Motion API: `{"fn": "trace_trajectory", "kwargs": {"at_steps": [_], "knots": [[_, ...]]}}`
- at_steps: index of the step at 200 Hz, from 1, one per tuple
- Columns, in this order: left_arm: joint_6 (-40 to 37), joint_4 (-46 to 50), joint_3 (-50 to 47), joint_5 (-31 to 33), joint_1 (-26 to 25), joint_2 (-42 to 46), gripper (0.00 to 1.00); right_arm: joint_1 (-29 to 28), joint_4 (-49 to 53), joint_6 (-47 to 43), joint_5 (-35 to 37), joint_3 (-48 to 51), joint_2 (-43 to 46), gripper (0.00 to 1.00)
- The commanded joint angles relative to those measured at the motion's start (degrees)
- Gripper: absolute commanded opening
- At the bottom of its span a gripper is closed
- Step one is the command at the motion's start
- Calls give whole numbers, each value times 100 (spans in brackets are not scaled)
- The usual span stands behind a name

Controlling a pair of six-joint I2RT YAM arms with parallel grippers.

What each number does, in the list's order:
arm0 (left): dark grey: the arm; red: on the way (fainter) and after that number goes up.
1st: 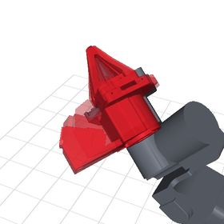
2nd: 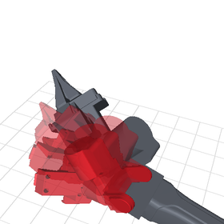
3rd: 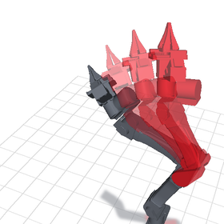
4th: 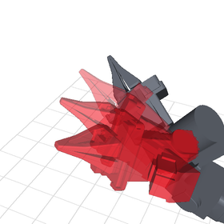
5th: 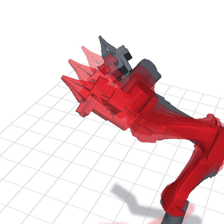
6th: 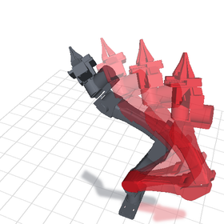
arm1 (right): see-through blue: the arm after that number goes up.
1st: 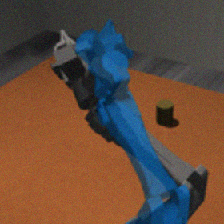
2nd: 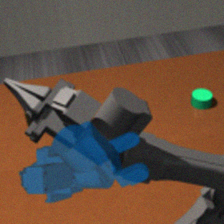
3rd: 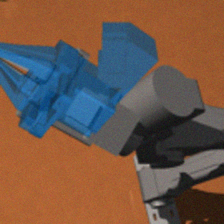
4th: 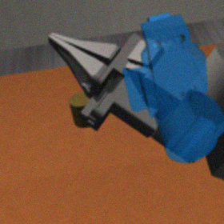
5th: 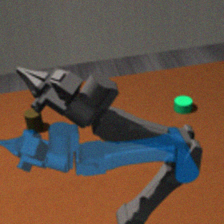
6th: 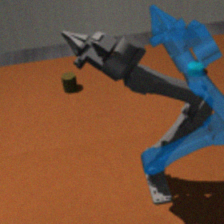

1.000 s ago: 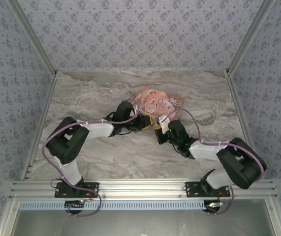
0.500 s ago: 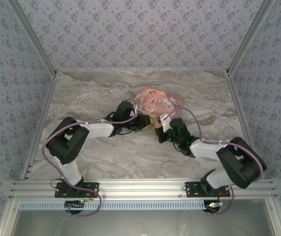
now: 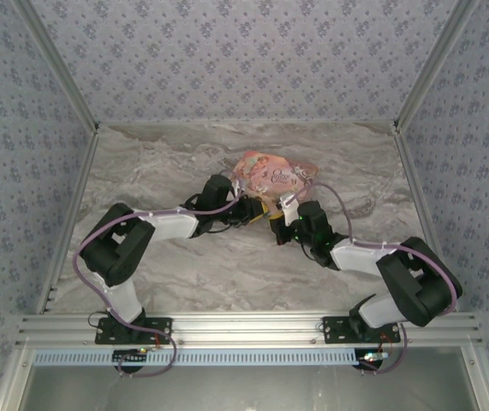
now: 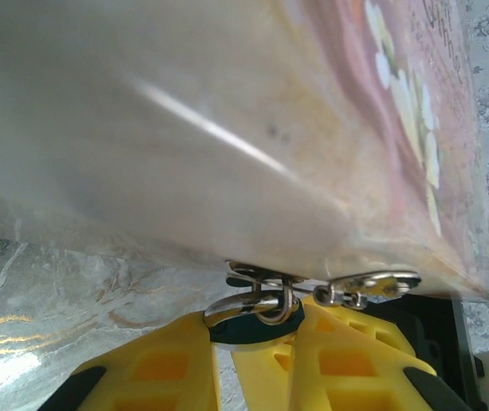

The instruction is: Unlock the padlock with the key

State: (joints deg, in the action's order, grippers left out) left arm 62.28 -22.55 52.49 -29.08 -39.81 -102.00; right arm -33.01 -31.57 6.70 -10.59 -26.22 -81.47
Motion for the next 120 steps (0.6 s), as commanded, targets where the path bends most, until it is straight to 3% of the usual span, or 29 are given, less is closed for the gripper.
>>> {"fn": "trace_trajectory", "kwargs": {"at_steps": [1, 84, 120], "knots": [[64, -14, 86, -661, -320, 127, 19, 62, -938, 243, -613, -404, 26, 0], [152, -149, 160, -703, -413, -70, 20, 68, -1166, 453, -569, -476, 0, 0], [248, -327, 167, -701, -413, -234, 20, -13, -1273, 630, -170, -5, 1, 0]]}}
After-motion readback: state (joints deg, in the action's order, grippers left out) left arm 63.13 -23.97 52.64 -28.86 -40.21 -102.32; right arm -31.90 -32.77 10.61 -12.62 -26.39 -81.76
